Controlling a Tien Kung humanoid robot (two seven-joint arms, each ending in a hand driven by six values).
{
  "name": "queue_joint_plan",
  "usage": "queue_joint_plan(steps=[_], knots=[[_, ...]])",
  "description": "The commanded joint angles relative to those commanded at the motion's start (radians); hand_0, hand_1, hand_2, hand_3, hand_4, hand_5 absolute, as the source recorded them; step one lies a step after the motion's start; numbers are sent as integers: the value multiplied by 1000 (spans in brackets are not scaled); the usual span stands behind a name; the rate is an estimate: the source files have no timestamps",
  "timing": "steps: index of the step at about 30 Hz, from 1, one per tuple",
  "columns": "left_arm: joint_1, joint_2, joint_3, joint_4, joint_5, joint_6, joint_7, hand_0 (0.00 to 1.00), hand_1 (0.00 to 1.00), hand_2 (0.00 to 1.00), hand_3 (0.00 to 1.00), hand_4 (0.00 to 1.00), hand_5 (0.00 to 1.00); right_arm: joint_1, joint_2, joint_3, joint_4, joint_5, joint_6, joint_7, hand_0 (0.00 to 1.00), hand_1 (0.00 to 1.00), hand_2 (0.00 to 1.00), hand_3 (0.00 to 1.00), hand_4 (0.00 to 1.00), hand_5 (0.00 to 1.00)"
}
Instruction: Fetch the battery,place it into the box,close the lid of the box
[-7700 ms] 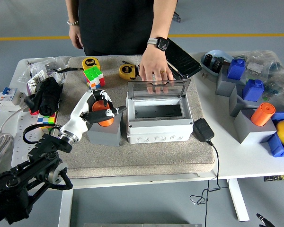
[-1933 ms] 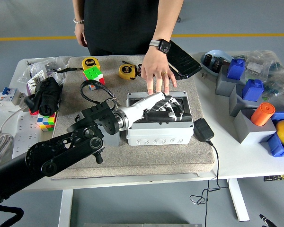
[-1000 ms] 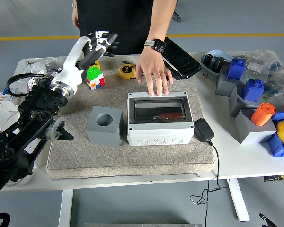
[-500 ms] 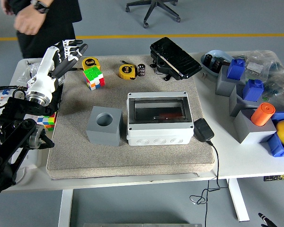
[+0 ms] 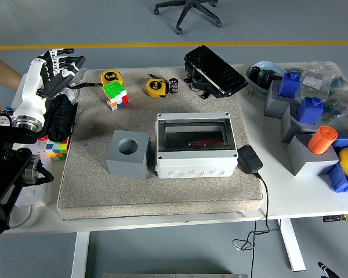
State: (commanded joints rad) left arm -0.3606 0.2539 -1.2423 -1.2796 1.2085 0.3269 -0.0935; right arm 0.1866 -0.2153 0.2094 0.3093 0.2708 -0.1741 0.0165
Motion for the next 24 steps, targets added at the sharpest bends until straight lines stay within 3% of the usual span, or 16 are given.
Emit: queue_joint_plan(steps=[8,18,24], knots=[[2,-21,-18,23,-32,-15,5,608,673,639,632,998,518,1,1,2,1,-10,-1,-5,583,639,651,579,948,493],[-43,-58,-55,70,-128,-56,1,546,653,630,616,998,475,0,2,-6,2,6,2,-3,583,639,651,579,949,495],[-112,-129,-145,119,-131,-116,4,516,634,617,609,998,470,3,4,-35,4,12,2,-5,583,639,652,579,949,495]])
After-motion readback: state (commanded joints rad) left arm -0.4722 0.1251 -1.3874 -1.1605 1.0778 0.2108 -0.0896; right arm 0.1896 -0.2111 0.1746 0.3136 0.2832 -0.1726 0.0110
